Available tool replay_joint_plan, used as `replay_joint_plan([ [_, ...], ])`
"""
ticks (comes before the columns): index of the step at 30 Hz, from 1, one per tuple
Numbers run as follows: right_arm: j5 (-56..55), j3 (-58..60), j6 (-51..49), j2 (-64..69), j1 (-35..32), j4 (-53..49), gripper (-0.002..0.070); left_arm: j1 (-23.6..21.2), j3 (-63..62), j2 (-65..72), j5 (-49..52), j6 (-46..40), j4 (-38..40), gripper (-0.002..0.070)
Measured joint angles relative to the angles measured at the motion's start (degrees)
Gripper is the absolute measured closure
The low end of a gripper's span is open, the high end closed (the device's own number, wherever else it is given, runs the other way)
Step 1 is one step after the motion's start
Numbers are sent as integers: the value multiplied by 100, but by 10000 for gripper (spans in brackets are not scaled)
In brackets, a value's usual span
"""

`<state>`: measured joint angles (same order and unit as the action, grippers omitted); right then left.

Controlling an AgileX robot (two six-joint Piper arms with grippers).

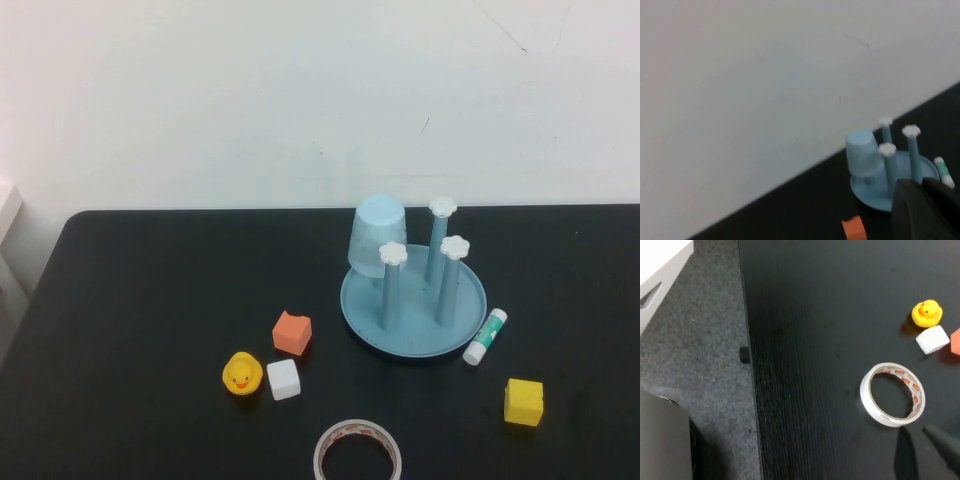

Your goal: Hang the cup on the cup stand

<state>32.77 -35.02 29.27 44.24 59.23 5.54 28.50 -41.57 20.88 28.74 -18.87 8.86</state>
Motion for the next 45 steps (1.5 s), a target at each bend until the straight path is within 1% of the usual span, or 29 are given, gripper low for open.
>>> replay_joint_plan([
  [11,-13,0,0,0,0,0,678,0,804,0,263,0,95,675],
  [18,-13,0,0,0,0,0,678,-42,1173,-31,300,0,-56,675],
  [20,-13,0,0,0,0,0,678,-283,1285,-111,390,0,-31,675],
  [26,-13,0,0,0,0,0,678,-1657,1660,-484,564,-18,645,675],
  [28,-13,0,0,0,0,0,678,-2094,1850,-741,474,-157,749,675],
  [31,-13,0,0,0,0,0,678,-2576,2210,-1279,166,-515,808,675],
  [36,-13,0,0,9,0,0,678,-3002,3027,-2040,-672,-813,802,675],
  [37,-13,0,0,9,0,0,678,-3079,3384,-2137,-899,-813,825,675],
  [41,-13,0,0,9,0,0,678,-3093,4157,-2161,-1094,-774,1095,675],
  [43,-13,0,0,9,0,0,678,-3093,4236,-2161,-947,-748,1192,675],
  [45,-13,0,0,9,0,0,678,-3093,4236,-2161,-942,-783,1094,675],
])
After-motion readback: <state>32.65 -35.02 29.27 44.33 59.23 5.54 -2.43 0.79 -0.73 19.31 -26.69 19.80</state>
